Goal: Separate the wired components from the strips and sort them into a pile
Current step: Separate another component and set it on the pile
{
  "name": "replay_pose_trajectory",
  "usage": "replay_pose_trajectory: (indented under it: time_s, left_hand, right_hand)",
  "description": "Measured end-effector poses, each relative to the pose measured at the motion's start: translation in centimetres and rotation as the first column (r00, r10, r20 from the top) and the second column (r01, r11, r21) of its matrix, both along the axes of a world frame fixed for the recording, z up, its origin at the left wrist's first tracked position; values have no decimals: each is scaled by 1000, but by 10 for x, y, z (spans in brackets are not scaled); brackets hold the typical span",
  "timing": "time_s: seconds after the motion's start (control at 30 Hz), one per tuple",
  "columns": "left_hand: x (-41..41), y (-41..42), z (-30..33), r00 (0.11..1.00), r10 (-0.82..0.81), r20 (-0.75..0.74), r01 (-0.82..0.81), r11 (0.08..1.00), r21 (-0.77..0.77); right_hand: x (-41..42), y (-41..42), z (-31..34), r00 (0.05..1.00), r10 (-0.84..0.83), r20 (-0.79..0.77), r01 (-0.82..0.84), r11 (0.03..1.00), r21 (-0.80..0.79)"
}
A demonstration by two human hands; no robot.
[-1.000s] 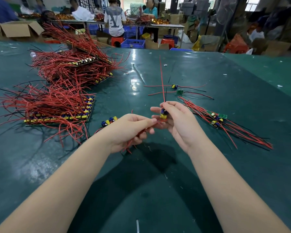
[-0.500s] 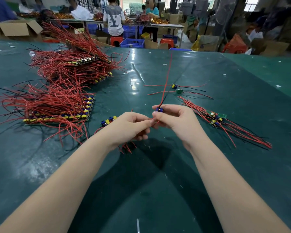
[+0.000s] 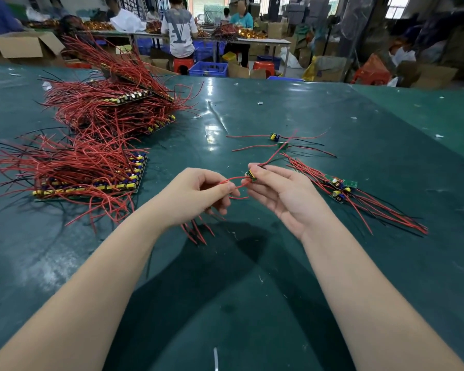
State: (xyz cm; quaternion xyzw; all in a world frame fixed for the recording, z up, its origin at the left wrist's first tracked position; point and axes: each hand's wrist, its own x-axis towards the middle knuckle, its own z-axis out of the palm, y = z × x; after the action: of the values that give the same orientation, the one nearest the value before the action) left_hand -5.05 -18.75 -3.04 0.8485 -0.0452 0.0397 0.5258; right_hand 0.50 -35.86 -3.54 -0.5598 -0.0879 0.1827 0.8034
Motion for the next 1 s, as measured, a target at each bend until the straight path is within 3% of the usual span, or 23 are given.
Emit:
replay_pose_trajectory:
  time_s: [0.17, 0.3, 0.53, 0.67, 0.77, 0.87, 1.0]
  left_hand:
    - [0, -5, 1, 971, -79, -225, 22, 969, -245]
    - [1, -11, -4, 969, -80, -234, 27, 975, -221]
    - [2, -16, -5, 992, 24, -127, -52, 974, -223]
    - [2, -17, -5, 972, 4, -235, -108, 895, -433]
    - [2, -16, -4, 965, -27, -263, -108, 869, -484]
    - [2, -14, -4, 986, -3, -169, -68, 907, -416]
    - [0, -11, -1, 998, 35, -45, -42, 984, -172]
  right_hand:
    - [-3, 2, 1, 986, 50, 157, -42, 998, -56]
    - [-8, 9, -1, 957, 34, 287, 15, 986, -164]
    - [-12, 15, -4, 958, -85, 275, 118, 988, -104]
    - [-13, 16, -4, 976, -84, 201, 99, 993, -69]
    - [-12, 17, -4, 986, -54, 160, 62, 997, -44]
    - [-12, 17, -3, 993, -25, 112, 27, 999, -22]
    - [-13, 15, -2, 999, 31, 23, -32, 999, 17]
